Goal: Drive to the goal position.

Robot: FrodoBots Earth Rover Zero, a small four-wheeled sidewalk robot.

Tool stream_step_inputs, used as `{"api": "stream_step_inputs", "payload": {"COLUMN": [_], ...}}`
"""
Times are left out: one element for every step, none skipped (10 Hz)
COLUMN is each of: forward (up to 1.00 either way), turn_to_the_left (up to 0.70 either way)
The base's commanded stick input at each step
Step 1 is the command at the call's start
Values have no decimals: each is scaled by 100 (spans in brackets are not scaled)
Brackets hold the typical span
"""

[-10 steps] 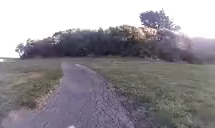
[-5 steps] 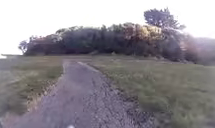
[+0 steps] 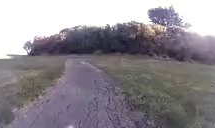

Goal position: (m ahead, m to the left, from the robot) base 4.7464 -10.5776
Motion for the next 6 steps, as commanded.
{"api": "stream_step_inputs", "payload": {"forward": [70, 70, 70, 70, 70, 70], "turn_to_the_left": [14, 14, 14, 14, 14, 14]}}
